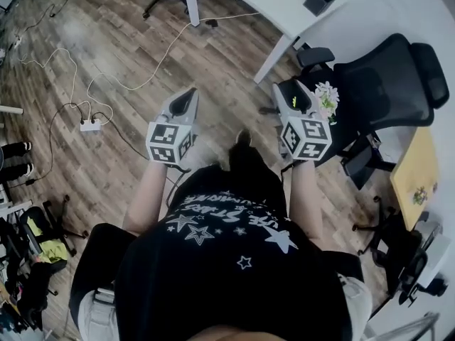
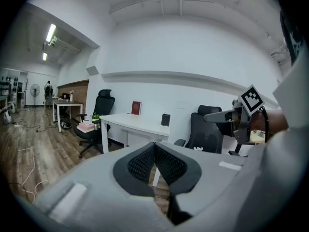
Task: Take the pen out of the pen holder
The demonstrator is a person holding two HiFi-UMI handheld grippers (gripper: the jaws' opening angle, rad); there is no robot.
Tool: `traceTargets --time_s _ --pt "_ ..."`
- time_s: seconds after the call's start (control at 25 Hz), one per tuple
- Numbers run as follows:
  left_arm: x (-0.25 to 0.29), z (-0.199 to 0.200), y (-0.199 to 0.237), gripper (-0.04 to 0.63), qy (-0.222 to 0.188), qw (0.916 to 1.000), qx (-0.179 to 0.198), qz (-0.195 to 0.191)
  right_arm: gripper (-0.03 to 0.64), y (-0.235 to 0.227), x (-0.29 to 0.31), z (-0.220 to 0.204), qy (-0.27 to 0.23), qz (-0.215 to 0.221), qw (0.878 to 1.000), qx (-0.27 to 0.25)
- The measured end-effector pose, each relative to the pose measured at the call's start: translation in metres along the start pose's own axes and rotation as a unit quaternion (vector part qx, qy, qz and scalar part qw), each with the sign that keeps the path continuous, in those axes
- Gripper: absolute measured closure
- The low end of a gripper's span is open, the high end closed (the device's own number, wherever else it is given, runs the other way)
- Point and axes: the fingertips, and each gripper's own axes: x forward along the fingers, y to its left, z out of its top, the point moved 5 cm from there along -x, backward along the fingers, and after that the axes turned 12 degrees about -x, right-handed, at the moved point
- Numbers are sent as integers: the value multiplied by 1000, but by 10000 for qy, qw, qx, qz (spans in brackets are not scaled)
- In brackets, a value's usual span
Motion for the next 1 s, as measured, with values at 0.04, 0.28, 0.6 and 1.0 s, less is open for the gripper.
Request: traceTargets --time_s 0.04,0.28,0.6,1.0 --pt "8 1 0 584 26 10000 12 -40 388 -6 4 -1 14 -33 10000 19" --pt "63 16 2 584 96 9997 124 -176 388 -50 42 -3 -49 -170 9997 167" --pt "178 51 3 584 319 9988 283 -226 388 -140 136 0 -100 -177 9988 446" --pt "334 106 -19 584 488 9959 501 -575 388 -257 237 23 -108 -185 9987 452"
